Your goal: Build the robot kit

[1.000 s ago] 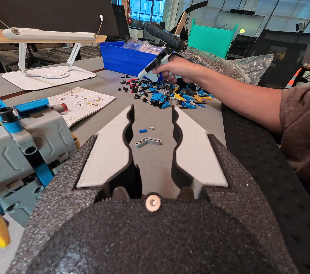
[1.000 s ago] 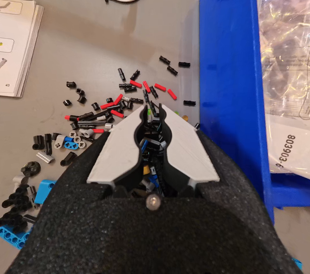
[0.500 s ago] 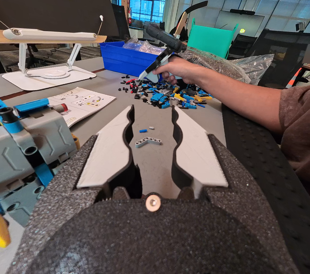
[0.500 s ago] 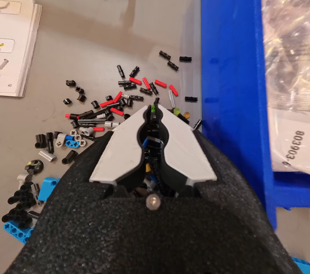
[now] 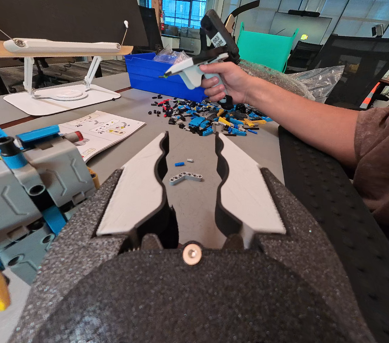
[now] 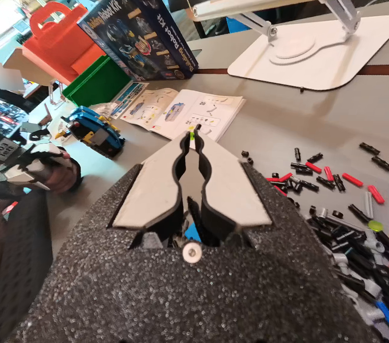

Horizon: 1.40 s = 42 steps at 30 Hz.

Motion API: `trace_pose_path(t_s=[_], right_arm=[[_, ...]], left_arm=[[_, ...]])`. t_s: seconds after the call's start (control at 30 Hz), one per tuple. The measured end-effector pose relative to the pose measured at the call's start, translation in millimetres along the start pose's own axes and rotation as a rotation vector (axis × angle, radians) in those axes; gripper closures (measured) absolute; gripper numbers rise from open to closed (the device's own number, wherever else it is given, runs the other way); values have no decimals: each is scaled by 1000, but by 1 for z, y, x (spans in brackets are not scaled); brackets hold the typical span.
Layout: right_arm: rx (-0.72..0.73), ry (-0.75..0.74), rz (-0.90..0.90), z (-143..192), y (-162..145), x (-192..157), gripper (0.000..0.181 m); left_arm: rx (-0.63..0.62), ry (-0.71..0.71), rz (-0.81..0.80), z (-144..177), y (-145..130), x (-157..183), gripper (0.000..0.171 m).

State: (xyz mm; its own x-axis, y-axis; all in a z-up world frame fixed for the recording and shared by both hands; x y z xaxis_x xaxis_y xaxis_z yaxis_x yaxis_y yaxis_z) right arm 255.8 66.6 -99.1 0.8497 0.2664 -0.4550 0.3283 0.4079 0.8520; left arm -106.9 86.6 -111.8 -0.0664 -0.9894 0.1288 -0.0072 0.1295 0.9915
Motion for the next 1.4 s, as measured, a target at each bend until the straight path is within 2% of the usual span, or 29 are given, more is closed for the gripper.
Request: trace_pose_path(t_s=[0.07,0.2,0.3,0.57,0.73,0.9,1.13,1.4], right_arm=[[-34,-76,3,0,-5,7,177],[-215,-512,94,6,-22,45,178],[-363,-652,144,4,-37,58,178],[-369,-643,93,7,-40,60,178],[-236,-549,-16,15,-30,56,178],[-192,-487,-77,18,-29,56,178],[-336,-608,28,11,-41,62,178],[-369,-630,64,11,-43,63,176]], left_arm=[[0,0,-4,0,0,0,128],[1,0,-11,0,0,1,128],[1,0,-13,0,0,1,128],[2,-1,-21,0,0,2,128],[1,-1,-20,0,0,2,128],[1,-1,-18,0,0,2,128],[1,-1,-18,0,0,2,128],[1,-2,-20,0,0,2,128]])
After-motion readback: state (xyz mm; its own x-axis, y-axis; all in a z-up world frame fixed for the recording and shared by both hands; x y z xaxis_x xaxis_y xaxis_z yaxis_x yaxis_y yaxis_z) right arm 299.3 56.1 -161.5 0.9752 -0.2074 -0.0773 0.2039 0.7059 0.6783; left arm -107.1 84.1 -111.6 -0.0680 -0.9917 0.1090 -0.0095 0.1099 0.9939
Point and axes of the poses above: each gripper's, where its closed fingertips meet, z back along the fingers, y out of its top, x = y × z across the jaws, the point moved 8 cm from there along z, back along the fingers, and after that the axes turned 2 degrees about x, right-handed, at the moved point
